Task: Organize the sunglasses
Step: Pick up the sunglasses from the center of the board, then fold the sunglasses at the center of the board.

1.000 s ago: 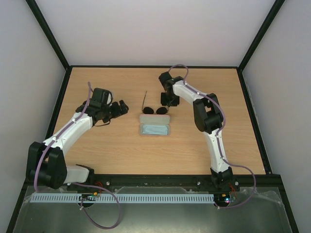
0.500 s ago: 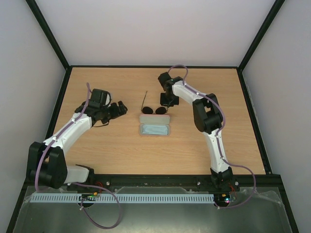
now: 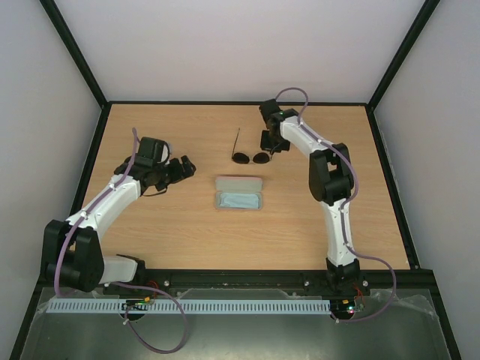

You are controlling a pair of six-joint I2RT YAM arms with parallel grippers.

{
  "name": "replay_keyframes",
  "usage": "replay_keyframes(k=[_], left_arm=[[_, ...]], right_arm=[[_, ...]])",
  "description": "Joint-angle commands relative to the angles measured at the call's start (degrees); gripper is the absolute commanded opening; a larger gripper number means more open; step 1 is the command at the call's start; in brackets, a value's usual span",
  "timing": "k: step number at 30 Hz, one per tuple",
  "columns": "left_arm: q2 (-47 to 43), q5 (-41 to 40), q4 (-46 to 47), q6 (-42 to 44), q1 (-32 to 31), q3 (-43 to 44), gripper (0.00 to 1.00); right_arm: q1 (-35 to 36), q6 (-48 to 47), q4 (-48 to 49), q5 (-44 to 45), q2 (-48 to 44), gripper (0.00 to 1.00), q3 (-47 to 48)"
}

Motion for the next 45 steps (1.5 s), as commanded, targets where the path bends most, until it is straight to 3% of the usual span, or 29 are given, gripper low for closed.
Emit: replay_keyframes(k=[1, 14, 25, 36, 45], left_arm=[[0.08, 0.67, 0.59, 0.89, 0.34, 1.10, 0.99], [1.02, -0.24, -1.35, 1.62, 1.10, 6.40, 0.99], [2.55, 2.27, -6.26, 5.56, 1.57, 10.58, 0.99], [-7.97, 1.62, -8.75, 5.11, 0.15, 2.37, 0.99], [-9.03, 1.55, -5.93, 1.31, -7.28, -0.89, 0.99]], right_arm=[[0.33, -1.07, -2.08, 3.20, -5.20, 0.01, 1.99], [1.07, -2.84, -2.06, 4.58, -19.20, 0.01, -1.54], [12.79, -4.30, -3.80, 3.91, -33.76, 0.01, -13.65], [19.39, -1.83, -2.73, 2.36, -45.14, 0.01, -28.01], [19.32, -2.90, -0.10, 0.68, -47.32, 0.01, -33.22]])
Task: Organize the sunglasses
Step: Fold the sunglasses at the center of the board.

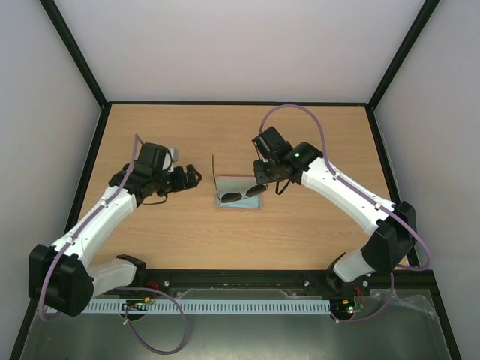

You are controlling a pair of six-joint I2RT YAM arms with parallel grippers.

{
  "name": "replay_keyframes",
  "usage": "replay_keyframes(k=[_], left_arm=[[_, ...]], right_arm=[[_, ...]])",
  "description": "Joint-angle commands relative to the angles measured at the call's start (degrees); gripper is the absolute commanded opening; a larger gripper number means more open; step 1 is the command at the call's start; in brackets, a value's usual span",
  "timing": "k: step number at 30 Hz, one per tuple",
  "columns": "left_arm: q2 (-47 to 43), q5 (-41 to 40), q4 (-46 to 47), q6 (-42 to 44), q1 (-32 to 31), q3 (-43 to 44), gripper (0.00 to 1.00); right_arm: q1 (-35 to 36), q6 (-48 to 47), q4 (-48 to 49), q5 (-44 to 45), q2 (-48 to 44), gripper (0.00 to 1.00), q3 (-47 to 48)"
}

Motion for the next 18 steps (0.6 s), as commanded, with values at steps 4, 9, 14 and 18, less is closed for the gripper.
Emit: replay_keyframes(k=[4, 9, 14, 18], left_arm=[[1.60, -1.42, 1.41, -3.05, -4.84, 0.58, 0.99], [3.43, -3.29, 1.55, -3.76, -7.13, 2.07, 0.99], [5.13, -4.93, 1.61, -4.82, -10.42, 4.42, 0.99], [7.51, -6.14, 1.55, -5.64, -13.51, 7.27, 0.99]], right_arm=[[0.33, -0.54, 1.29, -0.90, -2.94, 0.01, -1.73], [0.38, -0.23, 1.85, -2.06, -4.23, 0.01, -3.17], [0.43, 0.19, 2.63, -2.76, -5.27, 0.01, -5.00], [0.40, -0.19, 2.55, -2.92, -5.58, 0.01, -5.24]])
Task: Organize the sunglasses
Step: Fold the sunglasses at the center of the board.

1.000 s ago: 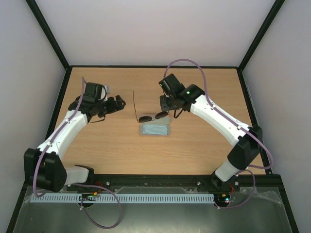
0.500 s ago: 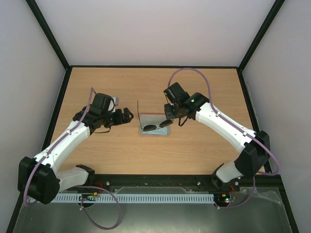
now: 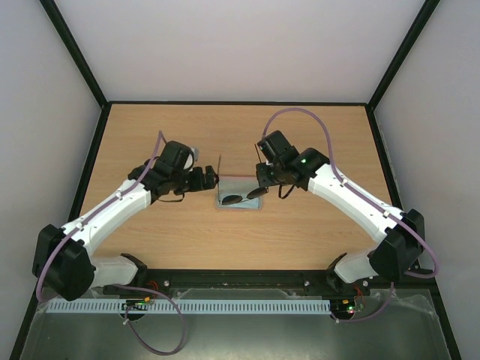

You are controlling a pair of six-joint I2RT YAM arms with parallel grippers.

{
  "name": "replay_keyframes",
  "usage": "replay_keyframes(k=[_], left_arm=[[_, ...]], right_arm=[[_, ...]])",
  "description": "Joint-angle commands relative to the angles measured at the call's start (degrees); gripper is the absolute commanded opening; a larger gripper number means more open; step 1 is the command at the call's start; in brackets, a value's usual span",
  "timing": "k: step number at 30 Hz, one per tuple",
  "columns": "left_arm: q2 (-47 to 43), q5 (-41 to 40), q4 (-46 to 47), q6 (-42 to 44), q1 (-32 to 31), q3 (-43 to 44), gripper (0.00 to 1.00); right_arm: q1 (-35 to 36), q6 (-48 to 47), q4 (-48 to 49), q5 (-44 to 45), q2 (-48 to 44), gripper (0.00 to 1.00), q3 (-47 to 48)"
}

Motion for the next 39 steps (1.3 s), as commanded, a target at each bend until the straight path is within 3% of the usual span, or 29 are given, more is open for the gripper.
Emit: replay_keyframes(k=[1, 19, 28, 39], left_arm=[[2.51, -2.45, 0.18, -1.49, -3.22, 4.31, 0.99], [8.46, -1.92, 1.58, -2.62, -12.30, 8.48, 0.99], [8.37, 3.25, 4.40, -2.35, -12.36, 8.08, 0.99], [0.39, -4.21, 1.06, -4.32, -7.27, 5.91, 0.99]], right_arm=[[0.38, -0.20, -0.04, -0.65, -1.59, 0.01, -0.80], [0.38, -1.19, 0.88, 0.63, -1.32, 0.01, -1.63], [0.38, -1.48, 1.79, 0.89, -1.46, 0.01, -2.80], [0.33, 2.81, 3.02, -0.89, -6.64, 0.01, -11.00]])
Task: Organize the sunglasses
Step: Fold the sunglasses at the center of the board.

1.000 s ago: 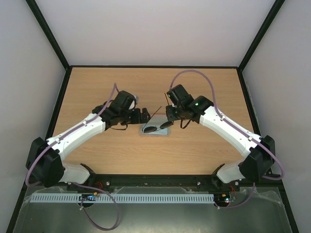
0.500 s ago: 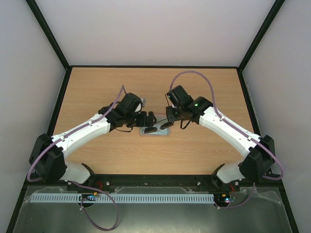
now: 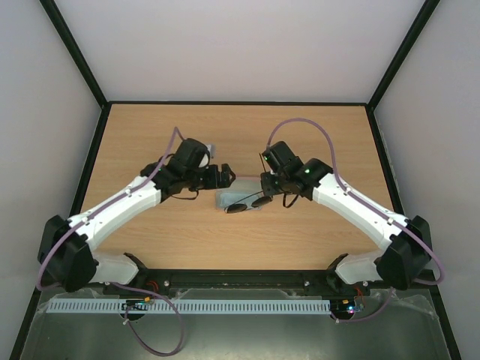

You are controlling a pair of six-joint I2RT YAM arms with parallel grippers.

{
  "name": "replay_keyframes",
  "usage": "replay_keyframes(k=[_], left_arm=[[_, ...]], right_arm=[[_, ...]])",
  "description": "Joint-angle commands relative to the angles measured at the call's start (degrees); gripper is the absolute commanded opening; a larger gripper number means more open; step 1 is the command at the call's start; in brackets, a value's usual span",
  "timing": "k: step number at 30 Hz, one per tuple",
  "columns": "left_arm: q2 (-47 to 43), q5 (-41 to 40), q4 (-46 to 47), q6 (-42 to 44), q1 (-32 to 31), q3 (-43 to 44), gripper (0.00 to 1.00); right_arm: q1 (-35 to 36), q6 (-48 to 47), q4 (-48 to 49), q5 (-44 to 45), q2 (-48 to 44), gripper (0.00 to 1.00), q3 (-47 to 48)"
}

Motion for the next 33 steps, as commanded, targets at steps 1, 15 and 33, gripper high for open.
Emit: replay_keyframes(k=[1, 15, 33], left_arm=[[-6.71, -3.89, -1.42, -1.75, 1.93, -1.44, 0.99], [-16.41, -1.51, 2.83, -6.97, -1.84, -15.32, 0.99], [-13.46, -6.45, 16.72, -16.00, -16.97, -24.16, 0.99]], right_arm=[[0.35, 3.67, 0.35, -1.01, -4.10, 0.01, -5.46], [0.32, 17.52, 8.56, 0.42, -8.76, 0.01, -27.31], [-10.32, 23.60, 13.89, 4.47, -12.35, 0.01, -38.34]])
